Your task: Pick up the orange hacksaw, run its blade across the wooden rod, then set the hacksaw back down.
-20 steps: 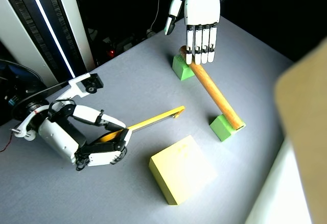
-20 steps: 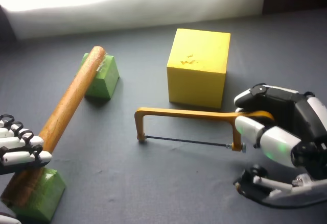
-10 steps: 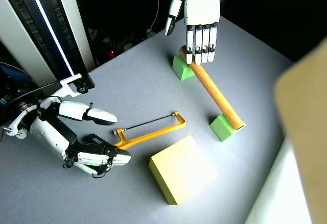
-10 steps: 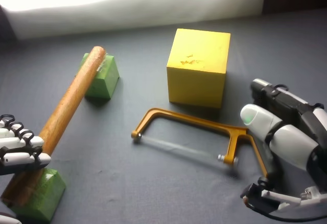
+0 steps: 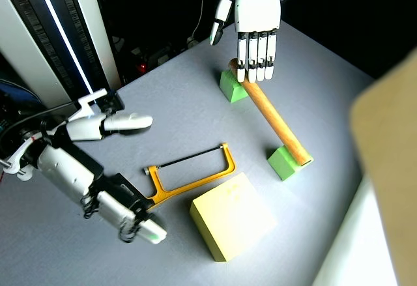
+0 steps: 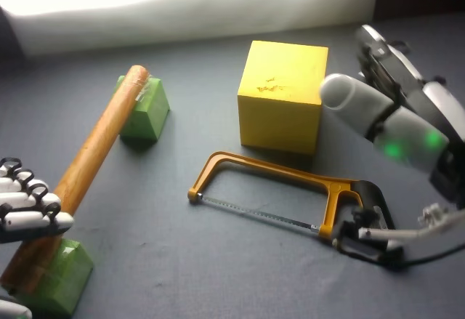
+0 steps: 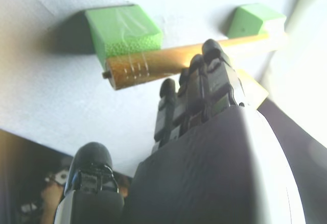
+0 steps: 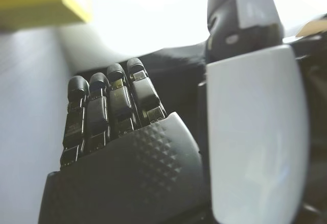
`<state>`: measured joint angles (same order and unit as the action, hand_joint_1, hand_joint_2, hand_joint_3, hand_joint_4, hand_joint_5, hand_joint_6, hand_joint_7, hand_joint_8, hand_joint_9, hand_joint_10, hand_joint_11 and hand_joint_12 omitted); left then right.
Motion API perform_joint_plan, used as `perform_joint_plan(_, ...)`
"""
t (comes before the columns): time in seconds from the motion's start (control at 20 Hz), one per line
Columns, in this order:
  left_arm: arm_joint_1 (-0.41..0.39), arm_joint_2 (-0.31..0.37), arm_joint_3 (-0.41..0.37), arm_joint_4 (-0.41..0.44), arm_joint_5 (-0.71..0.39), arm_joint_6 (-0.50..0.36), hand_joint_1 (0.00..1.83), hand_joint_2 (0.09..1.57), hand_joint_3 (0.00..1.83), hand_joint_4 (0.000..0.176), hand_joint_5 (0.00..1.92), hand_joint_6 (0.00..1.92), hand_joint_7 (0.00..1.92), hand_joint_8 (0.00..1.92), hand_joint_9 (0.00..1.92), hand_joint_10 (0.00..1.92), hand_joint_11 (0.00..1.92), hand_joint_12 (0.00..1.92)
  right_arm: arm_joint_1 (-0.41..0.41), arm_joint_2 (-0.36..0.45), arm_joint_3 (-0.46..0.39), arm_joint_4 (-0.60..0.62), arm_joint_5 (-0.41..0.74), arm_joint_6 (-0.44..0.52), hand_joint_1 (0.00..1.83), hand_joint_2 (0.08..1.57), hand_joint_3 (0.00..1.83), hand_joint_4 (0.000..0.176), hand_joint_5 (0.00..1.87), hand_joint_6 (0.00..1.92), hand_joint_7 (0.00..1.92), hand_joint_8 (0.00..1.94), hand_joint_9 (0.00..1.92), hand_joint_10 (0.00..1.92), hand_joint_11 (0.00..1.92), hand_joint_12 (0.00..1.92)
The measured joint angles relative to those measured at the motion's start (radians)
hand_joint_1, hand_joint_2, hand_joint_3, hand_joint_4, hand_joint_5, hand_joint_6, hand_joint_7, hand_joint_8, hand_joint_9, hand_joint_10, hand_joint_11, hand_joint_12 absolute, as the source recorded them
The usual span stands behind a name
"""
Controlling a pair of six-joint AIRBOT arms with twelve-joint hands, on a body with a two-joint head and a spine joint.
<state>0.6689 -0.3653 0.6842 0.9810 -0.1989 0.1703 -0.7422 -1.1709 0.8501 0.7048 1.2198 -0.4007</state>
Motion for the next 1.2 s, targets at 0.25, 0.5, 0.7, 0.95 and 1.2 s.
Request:
perform_joint_plan(0.25,-0.019,-0.026,0.047,0.003,-0.095,0.021,0.00,1.23,0.00,0.000,0.10,0.00,0.07,0.00,0.04,0.00,0.00,0.15,0.177,0.110,0.021,-0.220,-0.265,-0.076,0.41,0.95,0.01,0.000,0.17,0.02,0.16,0.02,0.17,0.02,0.00,0.87)
perform_joint_plan(0.5,-0.019,-0.050,0.096,0.015,-0.286,0.043,0.05,1.22,0.00,0.009,0.26,0.00,0.16,0.00,0.15,0.01,0.00,0.49,0.278,0.120,0.102,-0.808,-0.551,0.087,0.44,1.03,0.00,0.000,0.59,0.02,0.62,0.01,0.62,0.05,0.26,1.14)
perform_joint_plan(0.7,0.016,-0.058,0.146,0.024,-0.502,0.053,0.28,1.25,0.00,0.000,0.80,0.06,0.80,0.06,0.81,0.13,0.39,1.08,0.344,0.142,0.179,-1.430,-0.589,0.295,0.50,1.10,0.00,0.000,0.84,0.66,0.99,0.70,0.90,1.12,0.78,1.53)
perform_joint_plan(0.95,0.058,-0.082,0.206,0.016,-0.746,0.078,0.59,1.24,0.00,0.009,0.76,1.66,0.89,1.60,0.91,1.66,0.84,1.78,0.479,0.121,0.277,-1.915,-0.429,0.425,0.50,1.21,0.02,0.000,0.85,1.76,1.07,1.79,1.19,1.82,1.26,1.88)
perform_joint_plan(1.2,0.068,-0.116,0.238,0.019,-0.868,0.089,0.52,1.33,0.01,0.000,1.34,1.92,1.43,1.92,1.44,1.92,1.48,1.92,0.519,0.092,0.300,-2.034,-0.325,0.410,0.39,1.44,0.01,0.000,1.14,1.92,1.33,1.94,1.49,1.92,1.62,1.92)
